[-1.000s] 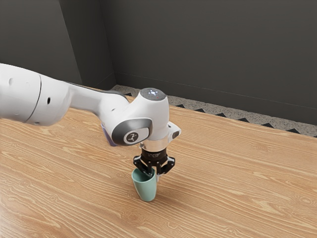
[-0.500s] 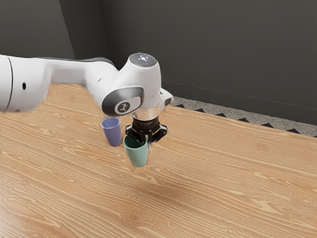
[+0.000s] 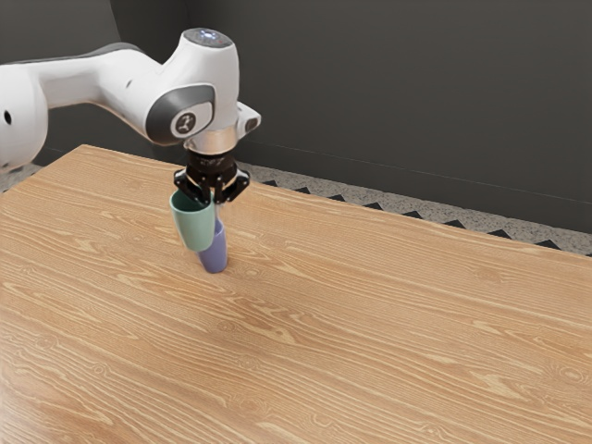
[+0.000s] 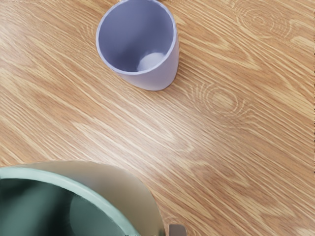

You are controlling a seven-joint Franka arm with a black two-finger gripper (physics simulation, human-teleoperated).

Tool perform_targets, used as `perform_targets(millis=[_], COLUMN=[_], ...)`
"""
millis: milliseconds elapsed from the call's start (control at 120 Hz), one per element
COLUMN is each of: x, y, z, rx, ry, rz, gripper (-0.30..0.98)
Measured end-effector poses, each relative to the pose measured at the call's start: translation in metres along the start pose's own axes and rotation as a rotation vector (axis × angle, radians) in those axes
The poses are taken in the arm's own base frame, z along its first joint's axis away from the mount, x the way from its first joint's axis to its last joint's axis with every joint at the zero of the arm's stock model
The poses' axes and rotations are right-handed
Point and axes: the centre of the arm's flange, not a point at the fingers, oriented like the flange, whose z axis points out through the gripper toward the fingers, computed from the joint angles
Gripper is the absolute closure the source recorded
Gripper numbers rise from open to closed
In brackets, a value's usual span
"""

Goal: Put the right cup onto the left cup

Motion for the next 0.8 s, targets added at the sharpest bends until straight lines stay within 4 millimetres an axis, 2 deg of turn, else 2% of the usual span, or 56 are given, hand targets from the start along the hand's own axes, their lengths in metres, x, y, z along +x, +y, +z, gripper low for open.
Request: perform_targets(millis=[208,508,683,800], x=[0.028,0.076,0.093,0.111], y=[0.004,-0.010,-0.008,-0.016], z=[0.003,0.021,0.033,0.044], rx=[-0.015,-0.018,-0.031,-0.036], ry=[-0.003,-0.004,-0.013,-0.019], rz=[0.075,0.151,0.213,0.236], gripper=[0.78,0.78,0.78,0.78])
